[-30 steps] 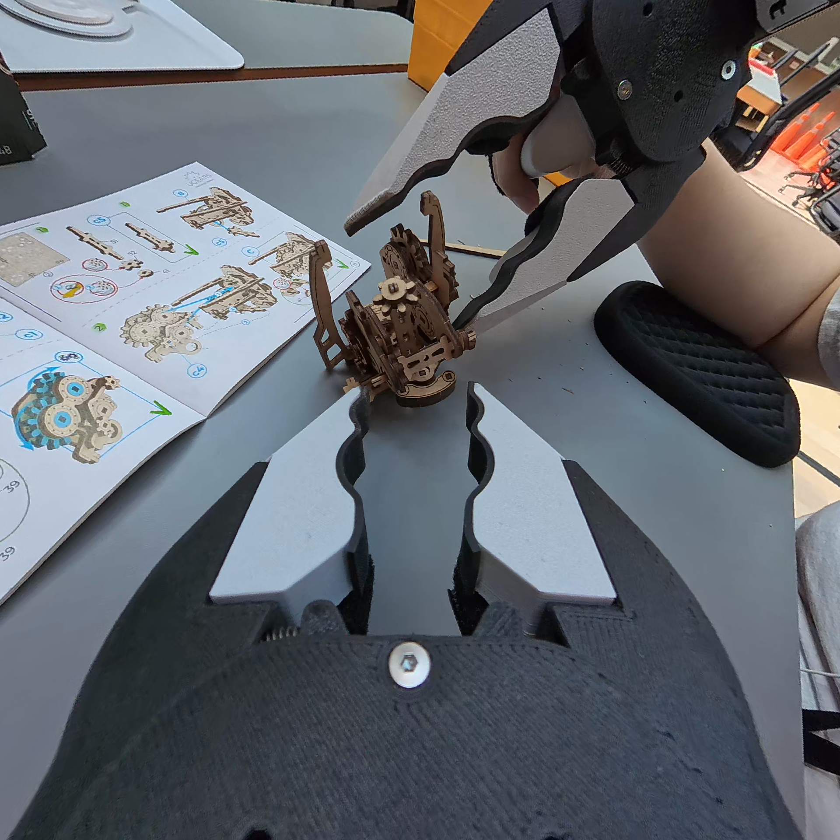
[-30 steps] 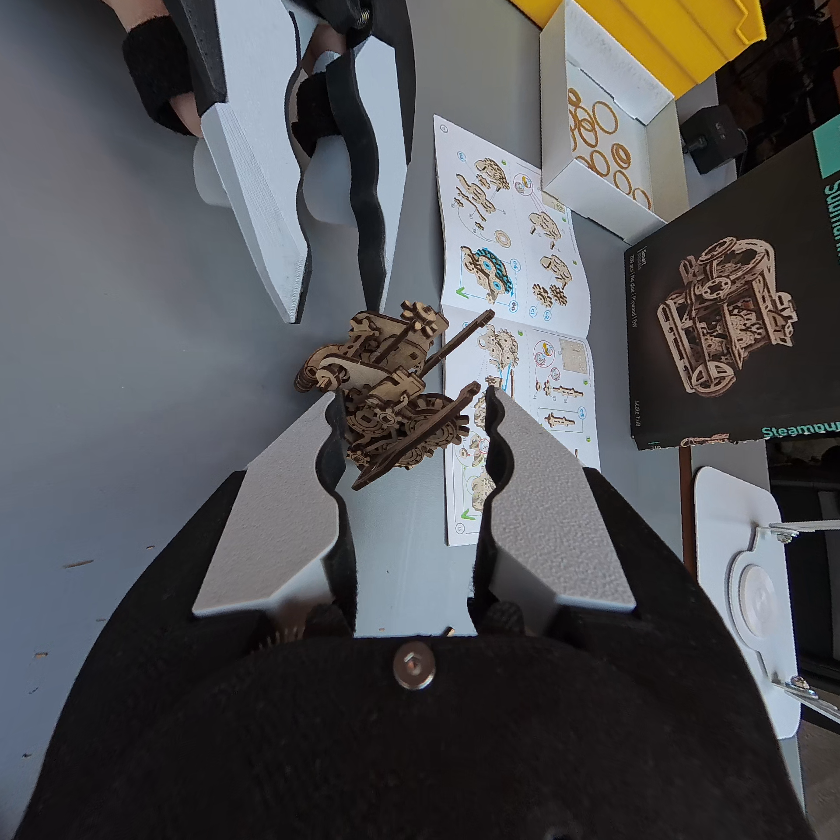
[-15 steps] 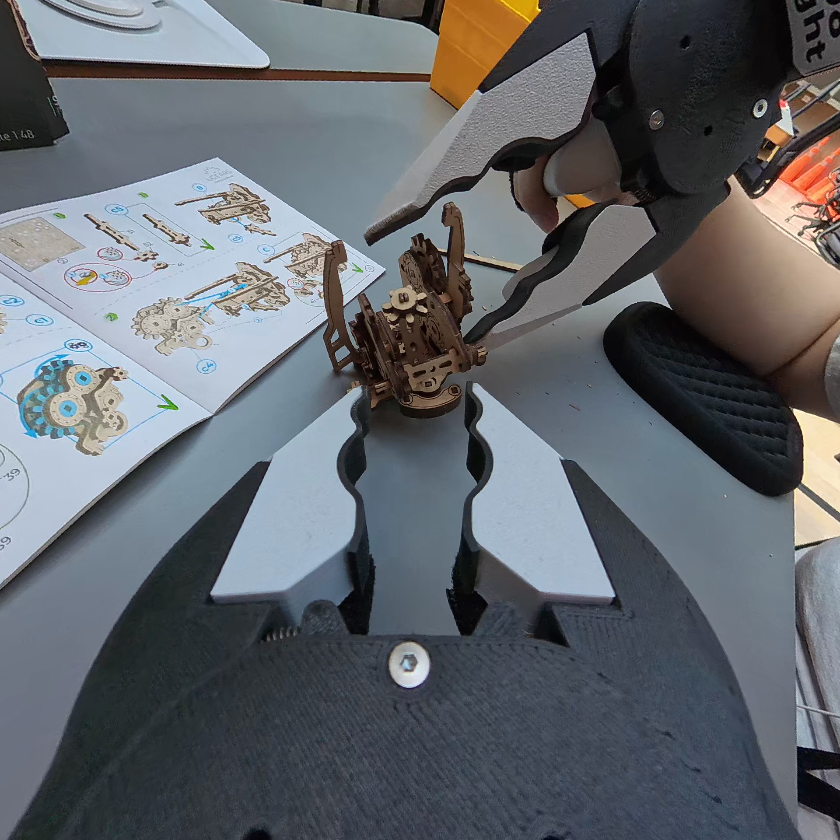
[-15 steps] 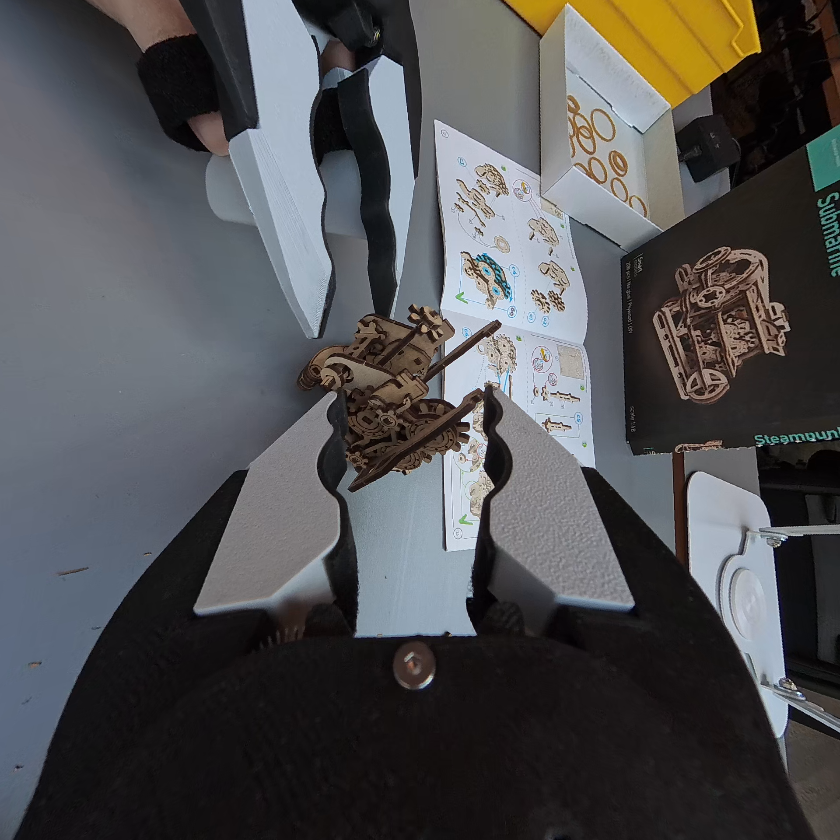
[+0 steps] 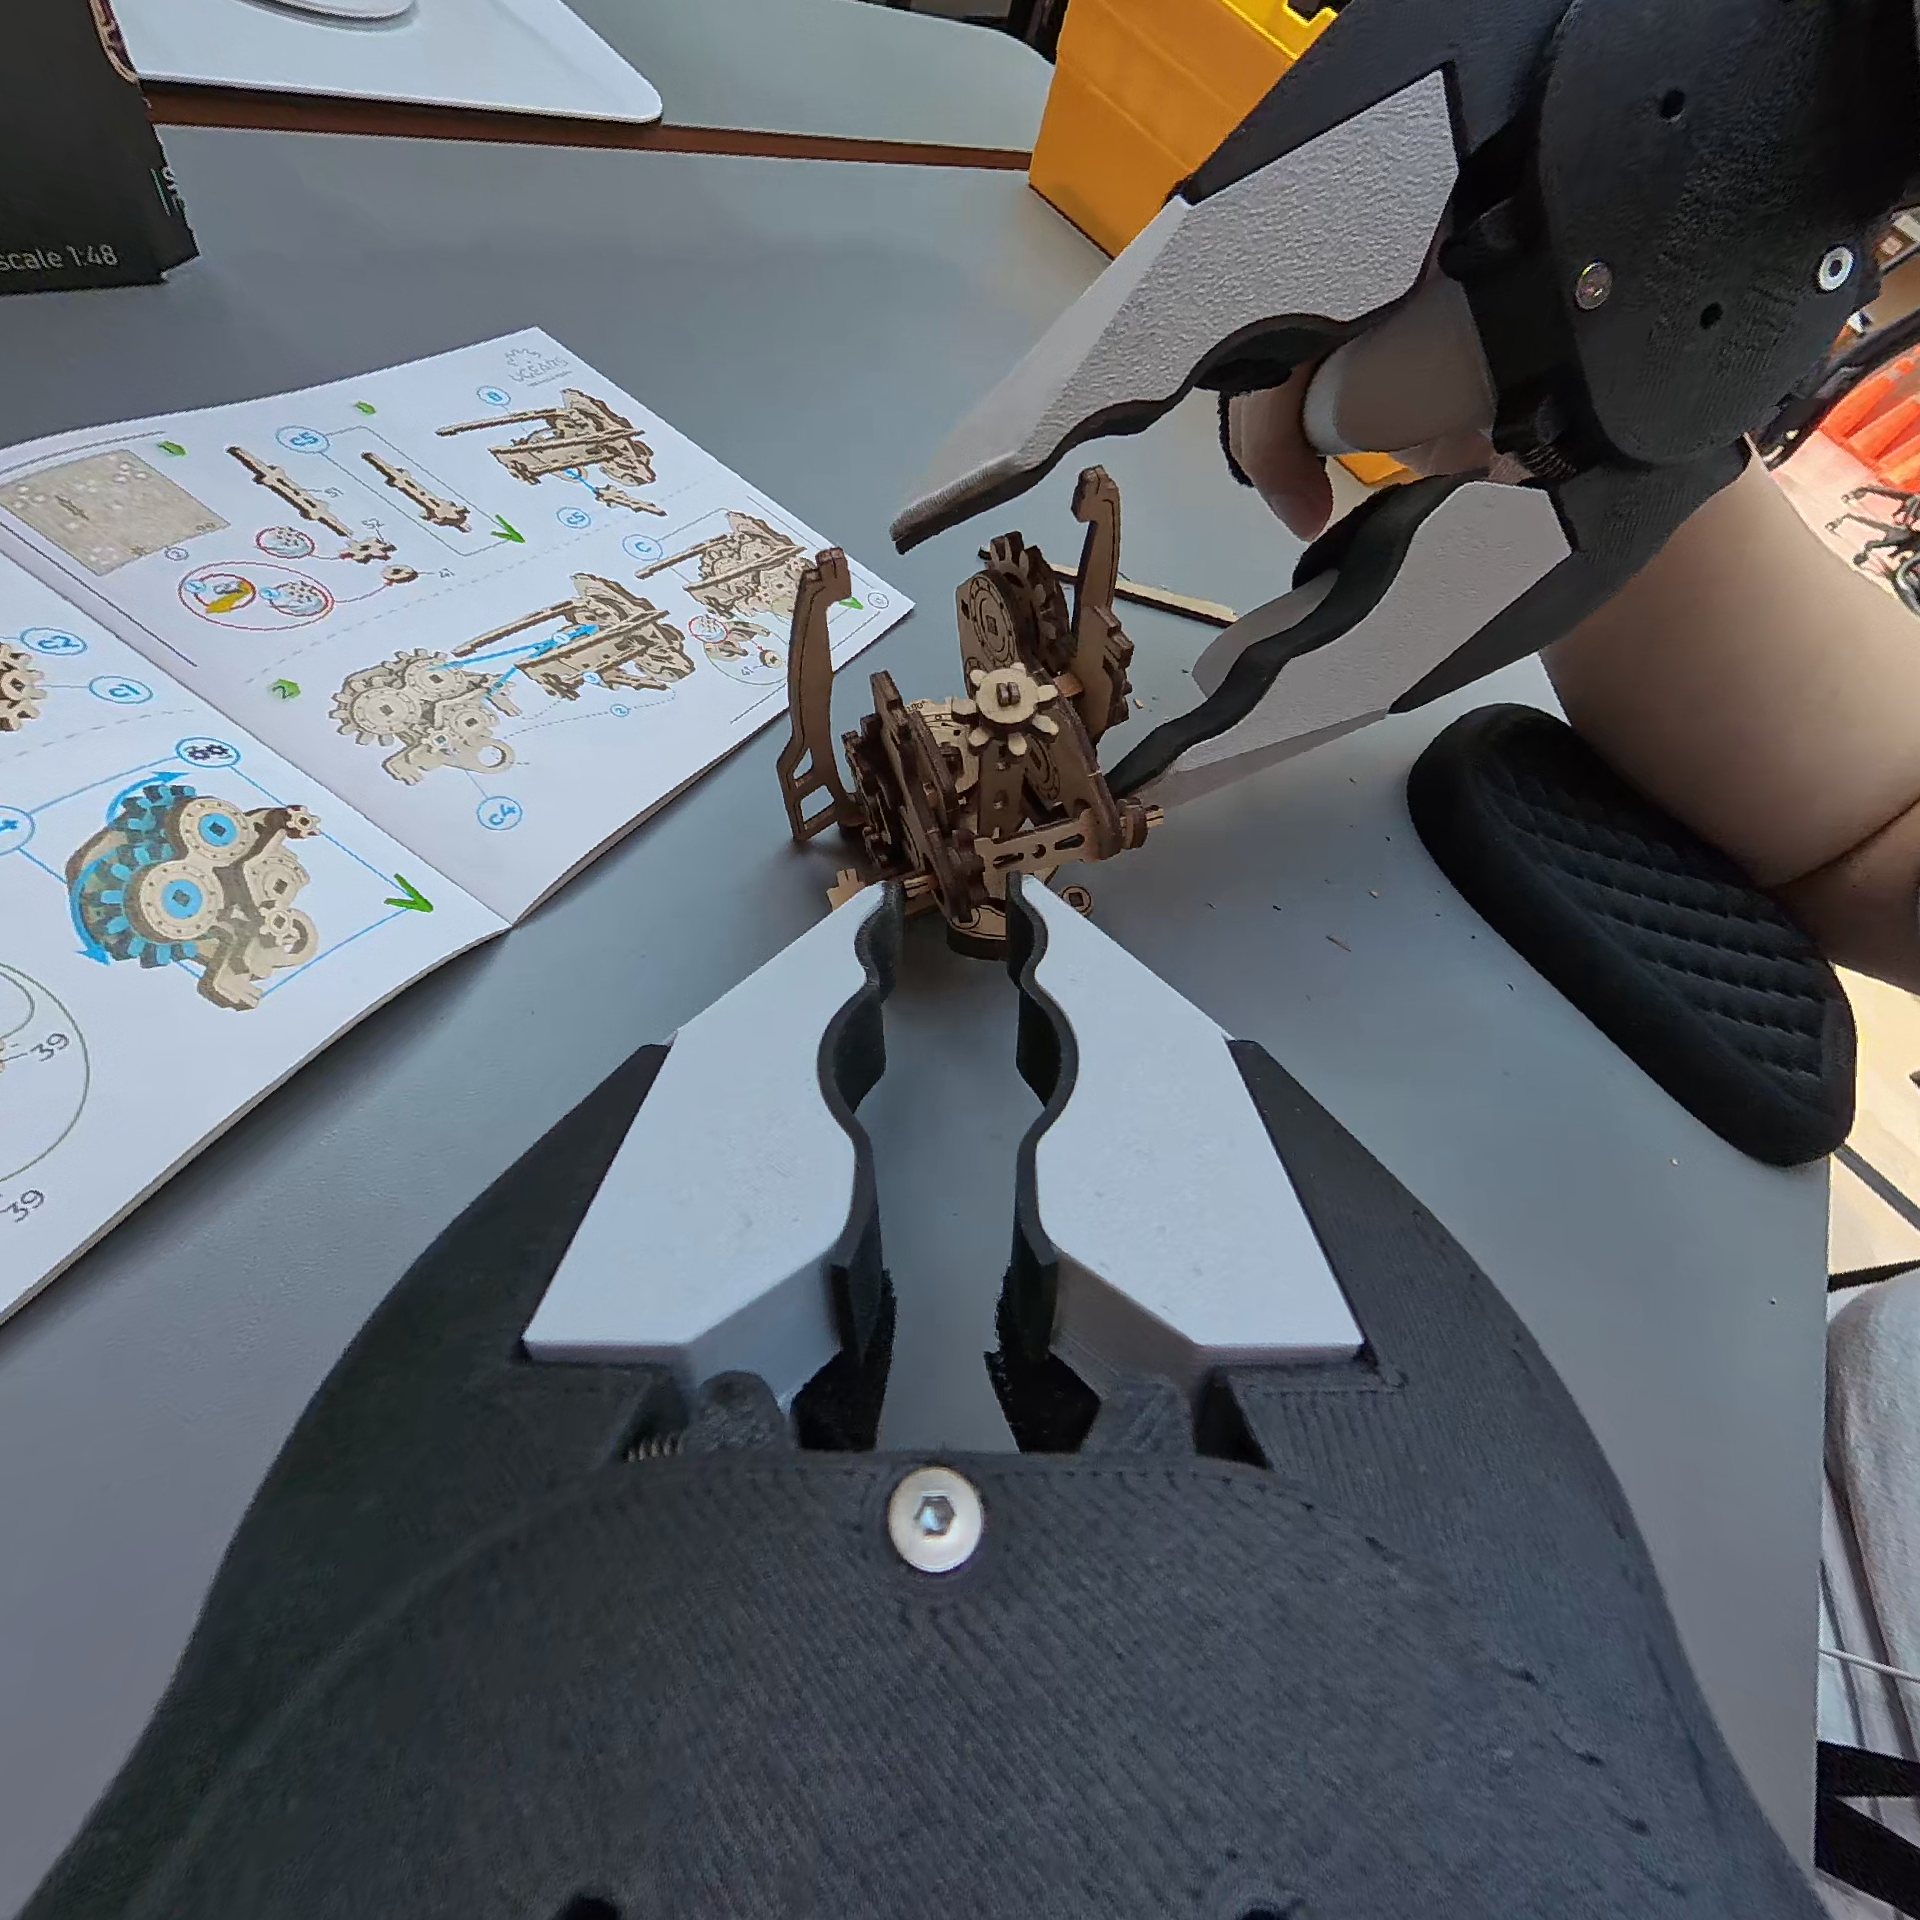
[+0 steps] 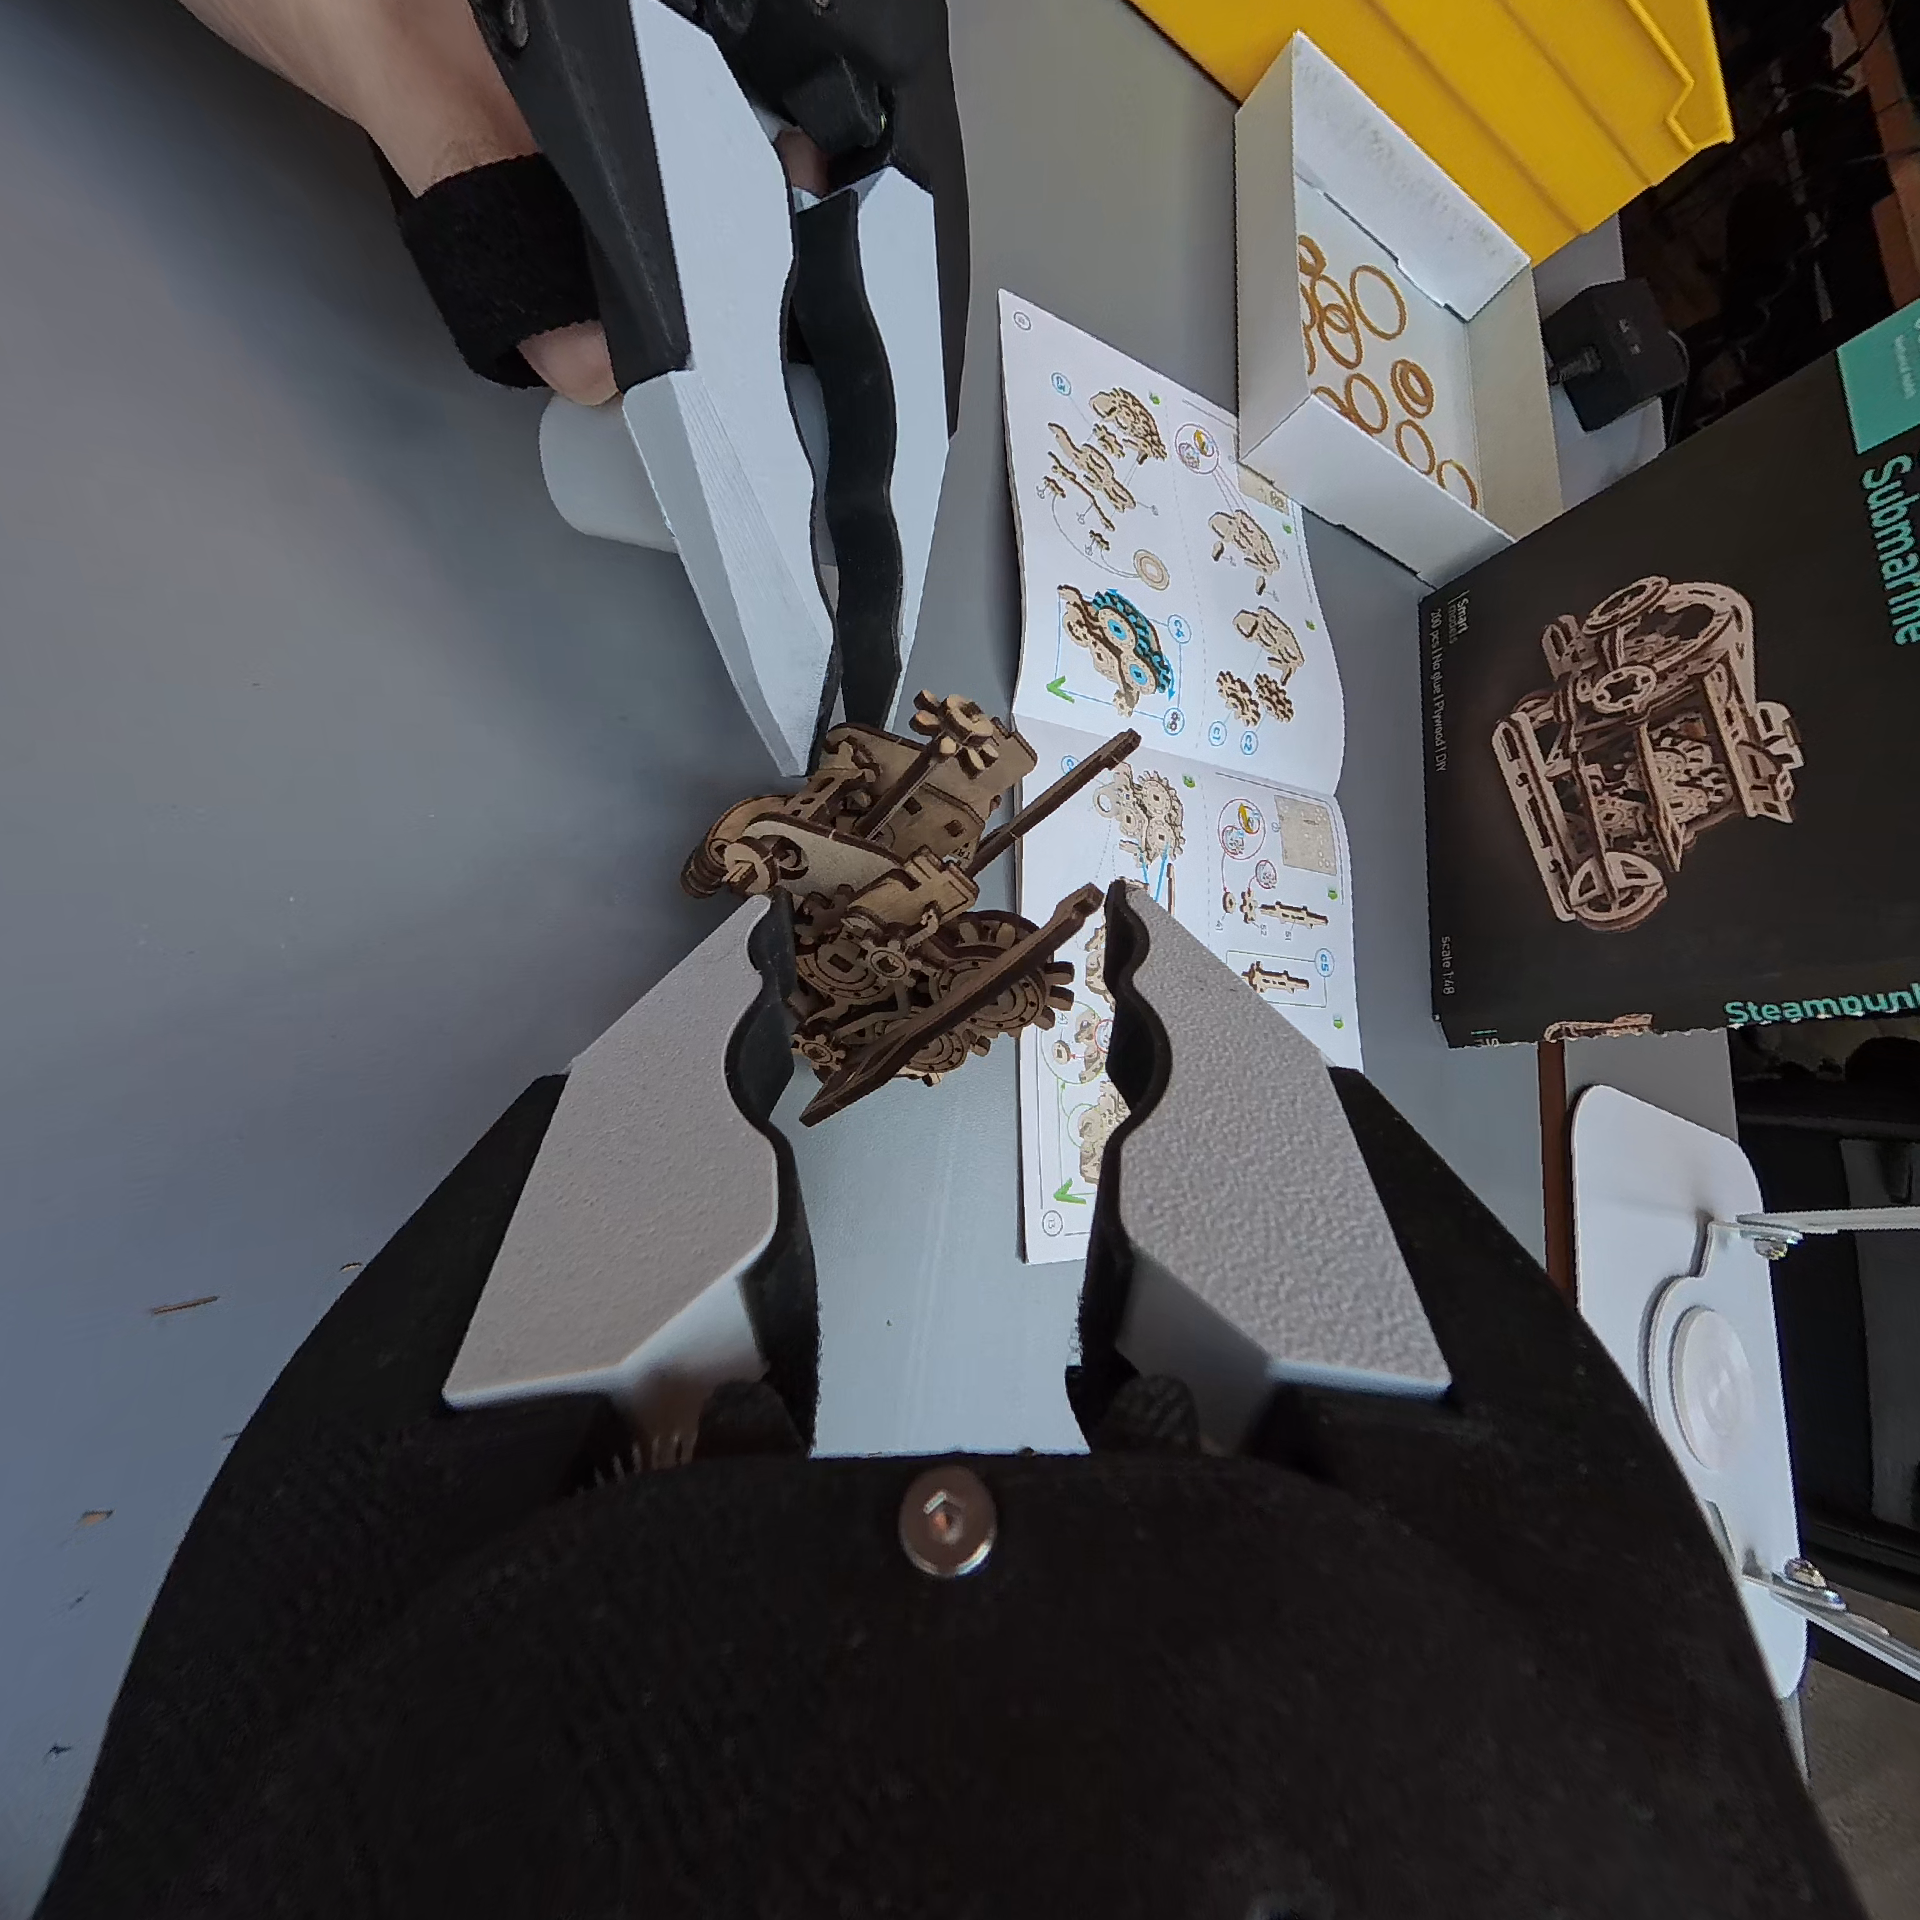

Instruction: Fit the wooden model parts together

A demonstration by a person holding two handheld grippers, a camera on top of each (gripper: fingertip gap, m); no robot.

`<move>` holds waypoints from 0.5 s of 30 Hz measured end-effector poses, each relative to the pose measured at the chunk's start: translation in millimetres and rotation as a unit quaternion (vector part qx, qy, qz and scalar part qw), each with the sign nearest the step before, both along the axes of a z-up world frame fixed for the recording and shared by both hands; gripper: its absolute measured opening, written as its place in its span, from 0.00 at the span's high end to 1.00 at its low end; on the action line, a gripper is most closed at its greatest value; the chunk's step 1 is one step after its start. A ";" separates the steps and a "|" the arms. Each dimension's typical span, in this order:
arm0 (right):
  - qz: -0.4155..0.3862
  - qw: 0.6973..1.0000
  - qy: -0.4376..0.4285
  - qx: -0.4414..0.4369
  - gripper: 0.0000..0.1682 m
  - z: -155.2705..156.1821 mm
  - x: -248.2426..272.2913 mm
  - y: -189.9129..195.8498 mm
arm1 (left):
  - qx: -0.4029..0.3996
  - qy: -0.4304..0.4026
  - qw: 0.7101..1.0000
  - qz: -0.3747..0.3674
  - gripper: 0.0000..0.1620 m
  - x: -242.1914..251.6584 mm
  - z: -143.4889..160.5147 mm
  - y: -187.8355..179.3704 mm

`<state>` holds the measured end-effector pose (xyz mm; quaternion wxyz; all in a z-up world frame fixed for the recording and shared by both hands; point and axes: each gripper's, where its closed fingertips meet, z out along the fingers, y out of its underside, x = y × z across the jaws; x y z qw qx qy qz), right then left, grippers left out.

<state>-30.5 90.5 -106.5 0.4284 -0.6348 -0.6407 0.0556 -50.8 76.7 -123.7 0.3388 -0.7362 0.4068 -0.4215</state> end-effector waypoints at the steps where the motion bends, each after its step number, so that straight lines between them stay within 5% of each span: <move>1: 0.001 1.000 0.002 -0.001 0.65 0.6 -0.1 -0.7 | -0.002 0.002 1.000 0.000 0.88 0.0 -0.8 -0.2; 15: -0.006 1.000 0.010 -0.014 0.66 -5.8 6.2 -4.6 | 0.000 -0.002 1.000 0.009 0.87 -2.6 0.7 -0.3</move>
